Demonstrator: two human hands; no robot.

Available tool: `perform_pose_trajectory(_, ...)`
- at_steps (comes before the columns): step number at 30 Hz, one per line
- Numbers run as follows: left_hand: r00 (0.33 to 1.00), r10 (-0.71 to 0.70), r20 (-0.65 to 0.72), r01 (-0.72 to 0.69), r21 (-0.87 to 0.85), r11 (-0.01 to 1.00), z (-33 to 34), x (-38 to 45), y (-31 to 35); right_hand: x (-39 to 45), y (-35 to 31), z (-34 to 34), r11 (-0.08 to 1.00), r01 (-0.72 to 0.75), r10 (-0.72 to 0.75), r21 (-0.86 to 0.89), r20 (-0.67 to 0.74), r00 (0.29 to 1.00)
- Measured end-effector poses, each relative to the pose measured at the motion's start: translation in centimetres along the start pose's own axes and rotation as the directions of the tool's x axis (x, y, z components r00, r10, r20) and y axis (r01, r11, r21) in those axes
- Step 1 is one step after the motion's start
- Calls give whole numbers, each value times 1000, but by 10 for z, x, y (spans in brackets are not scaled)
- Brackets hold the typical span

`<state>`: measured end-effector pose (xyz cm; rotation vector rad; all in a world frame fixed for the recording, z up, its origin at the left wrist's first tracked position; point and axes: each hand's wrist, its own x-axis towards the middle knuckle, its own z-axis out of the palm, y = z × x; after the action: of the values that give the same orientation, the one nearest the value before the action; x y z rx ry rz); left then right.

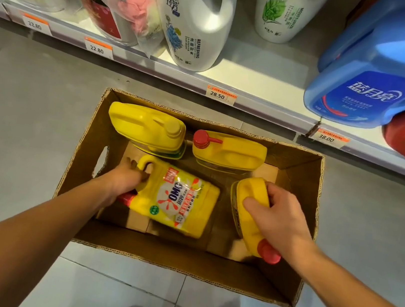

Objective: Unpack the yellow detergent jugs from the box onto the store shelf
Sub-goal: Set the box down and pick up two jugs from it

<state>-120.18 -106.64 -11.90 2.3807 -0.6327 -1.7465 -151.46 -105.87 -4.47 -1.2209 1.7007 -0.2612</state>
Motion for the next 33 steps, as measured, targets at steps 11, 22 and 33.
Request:
perform_pose_trajectory(11, 999, 40, -12, -40, -36, 999, 18, 6, -16, 12, 14, -29, 979, -28, 42, 200, -63, 997)
perform_pose_trajectory(22, 571, 787, -232, -593, 547, 592, 49, -55, 12, 15, 20, -24, 998, 45, -40, 35, -125, 991)
perform_pose_trajectory(33, 426, 834, 351, -657, 754, 18, 73, -81, 122, 14, 15, -29, 1000, -25, 26, 19, -70, 997)
